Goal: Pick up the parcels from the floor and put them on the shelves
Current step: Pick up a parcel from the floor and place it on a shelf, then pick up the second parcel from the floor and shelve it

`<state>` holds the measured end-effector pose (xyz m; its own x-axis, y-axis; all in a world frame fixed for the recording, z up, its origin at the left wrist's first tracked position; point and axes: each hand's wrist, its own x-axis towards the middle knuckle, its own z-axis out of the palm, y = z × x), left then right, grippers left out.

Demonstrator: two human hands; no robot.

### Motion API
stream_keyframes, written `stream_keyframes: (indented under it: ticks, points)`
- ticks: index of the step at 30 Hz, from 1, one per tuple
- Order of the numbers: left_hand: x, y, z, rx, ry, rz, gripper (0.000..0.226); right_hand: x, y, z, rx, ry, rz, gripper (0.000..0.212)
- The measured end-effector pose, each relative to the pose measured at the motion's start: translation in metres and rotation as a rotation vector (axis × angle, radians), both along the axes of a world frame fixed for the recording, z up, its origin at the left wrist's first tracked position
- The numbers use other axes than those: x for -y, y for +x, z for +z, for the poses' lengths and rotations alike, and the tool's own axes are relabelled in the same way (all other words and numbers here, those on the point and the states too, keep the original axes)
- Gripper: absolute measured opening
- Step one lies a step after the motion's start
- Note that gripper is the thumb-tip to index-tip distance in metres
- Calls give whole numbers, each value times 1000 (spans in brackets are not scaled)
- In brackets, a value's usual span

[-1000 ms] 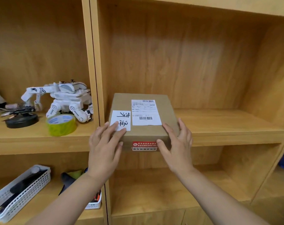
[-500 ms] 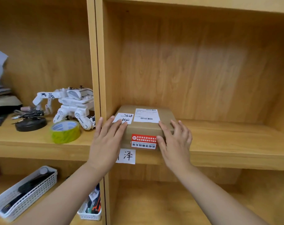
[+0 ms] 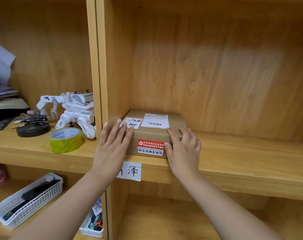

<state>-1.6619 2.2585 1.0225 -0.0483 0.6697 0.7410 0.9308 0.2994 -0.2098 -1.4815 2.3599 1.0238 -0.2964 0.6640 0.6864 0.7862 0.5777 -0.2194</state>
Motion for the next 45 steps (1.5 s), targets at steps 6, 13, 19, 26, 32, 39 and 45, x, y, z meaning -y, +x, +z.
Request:
stream_keyframes:
  ticks: [6,13,19,26,32,39,45]
  points:
    - [-3,-2,-6,14,13,33,56,-3,0,-2,-29,11,31,48]
    - [4,5,-9,22,36,-77,58,14,7,-5,-75,-51,-12,73]
    - [4,18,-8,9,23,-305,55,40,20,-14,-54,-51,-150,78]
    - [7,36,-24,41,-2,-564,54,95,43,-35,16,-100,-309,76]
    - [21,93,-60,104,-109,-859,51,161,93,-65,148,-178,-496,72]
    - [48,187,-86,162,-326,-1070,54,250,175,-94,92,-337,-824,68]
    - [84,265,-96,156,-451,-1241,55,324,233,-106,31,-418,-1007,64]
